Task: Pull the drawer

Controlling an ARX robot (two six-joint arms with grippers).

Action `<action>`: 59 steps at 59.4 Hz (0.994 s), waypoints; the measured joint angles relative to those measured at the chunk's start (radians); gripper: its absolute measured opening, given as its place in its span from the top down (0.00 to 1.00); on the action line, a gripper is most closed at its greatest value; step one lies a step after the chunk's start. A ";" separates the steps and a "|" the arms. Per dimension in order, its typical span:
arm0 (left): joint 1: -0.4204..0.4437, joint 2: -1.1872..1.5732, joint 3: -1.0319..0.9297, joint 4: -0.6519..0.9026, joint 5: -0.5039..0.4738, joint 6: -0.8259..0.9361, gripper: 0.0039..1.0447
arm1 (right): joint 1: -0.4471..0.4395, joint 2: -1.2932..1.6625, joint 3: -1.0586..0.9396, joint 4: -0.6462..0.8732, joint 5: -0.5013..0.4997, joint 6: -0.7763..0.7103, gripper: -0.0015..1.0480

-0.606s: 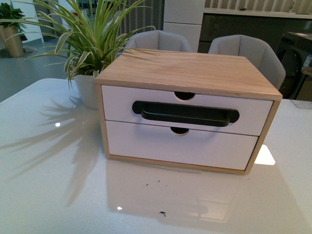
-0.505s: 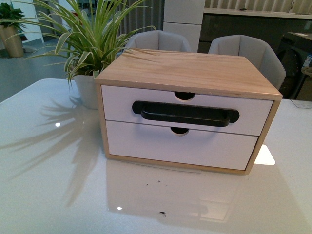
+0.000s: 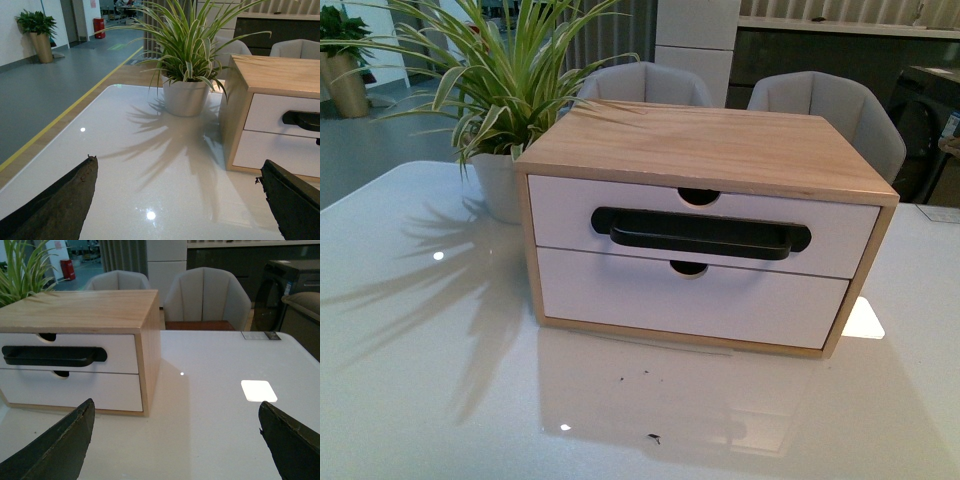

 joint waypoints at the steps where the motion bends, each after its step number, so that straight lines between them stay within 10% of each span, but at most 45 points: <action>1: 0.000 0.000 0.000 0.000 0.000 0.000 0.07 | 0.000 0.000 0.000 0.000 0.000 0.000 0.09; 40: 0.000 0.000 0.000 0.000 0.000 0.000 0.07 | 0.000 0.000 0.000 0.000 0.000 0.000 0.09; 47: -0.074 0.081 0.000 0.100 -0.221 -0.002 0.07 | 0.045 0.079 0.024 -0.062 0.097 0.056 0.09; 59: -0.060 0.601 0.076 0.478 0.053 0.018 0.07 | 0.105 0.497 0.178 0.092 -0.016 -0.005 0.09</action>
